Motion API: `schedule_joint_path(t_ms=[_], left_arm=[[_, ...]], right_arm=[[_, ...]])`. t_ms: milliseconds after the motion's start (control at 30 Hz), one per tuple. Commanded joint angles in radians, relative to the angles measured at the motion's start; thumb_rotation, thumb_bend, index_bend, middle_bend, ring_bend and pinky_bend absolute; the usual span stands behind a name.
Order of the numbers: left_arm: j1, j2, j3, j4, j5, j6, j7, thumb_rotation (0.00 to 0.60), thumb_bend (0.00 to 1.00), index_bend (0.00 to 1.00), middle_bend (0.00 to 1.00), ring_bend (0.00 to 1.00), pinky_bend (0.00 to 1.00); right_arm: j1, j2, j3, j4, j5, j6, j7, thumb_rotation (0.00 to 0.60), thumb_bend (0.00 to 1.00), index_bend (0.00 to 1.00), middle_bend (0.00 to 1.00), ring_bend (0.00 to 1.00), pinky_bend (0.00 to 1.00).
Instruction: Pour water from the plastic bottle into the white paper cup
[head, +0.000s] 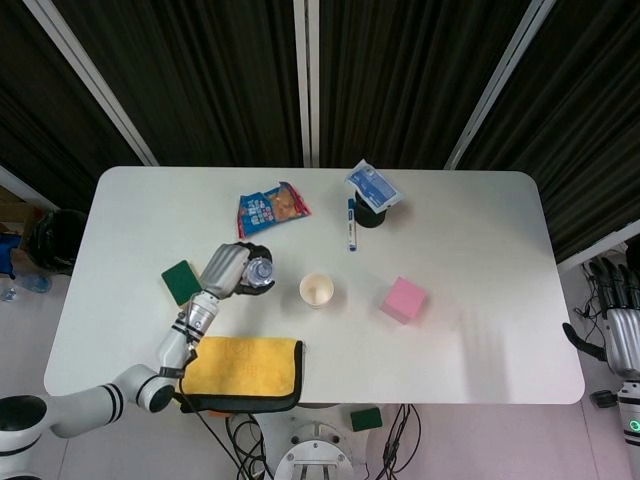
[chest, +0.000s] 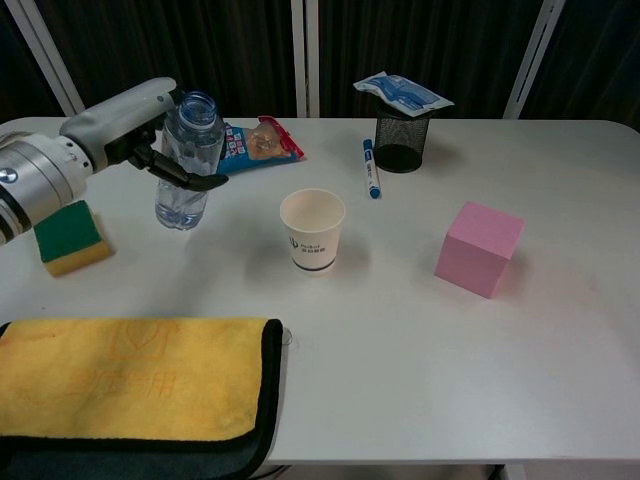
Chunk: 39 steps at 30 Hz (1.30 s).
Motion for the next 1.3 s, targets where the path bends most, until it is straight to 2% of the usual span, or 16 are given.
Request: schedule_joint_path(t_ms=[33,667,767,1300], left_arm=[[-0.025,0.007,-0.011,-0.024,-0.012,-0.003,0.083,0.6,0.33,0.76,0.74,0.54,0.49],[-0.117,0.01,-0.004,-0.038,-0.05,-0.085,0.427,0.6,0.35,0.8,0.78,0.58,0.53],[-0.127,-0.009,-0.002,-0.019,-0.051,-0.077,0.48,0.6,0.35,0.8,0.78,0.58,0.53],[-0.179,-0.135,0.025,0.138,-0.029,-0.069,0.588,0.6,0.35,0.8,0.79,0.59,0.53]], right_arm=[[0.0,0.0,0.0,0.001,0.001,0.0,0.002,0.557,0.18,0.0,0.0,0.0,0.0],[0.0,-0.003,-0.002,0.016,0.008,-0.016,0.033,0.557,0.18,0.0,0.0,0.0,0.0],[0.0,-0.002,-0.003,0.02,0.007,-0.017,0.038,0.557,0.18,0.0,0.0,0.0,0.0],[0.002,0.002,-0.005,0.032,0.008,-0.027,0.078,0.557,0.18,0.0,0.0,0.0,0.0]])
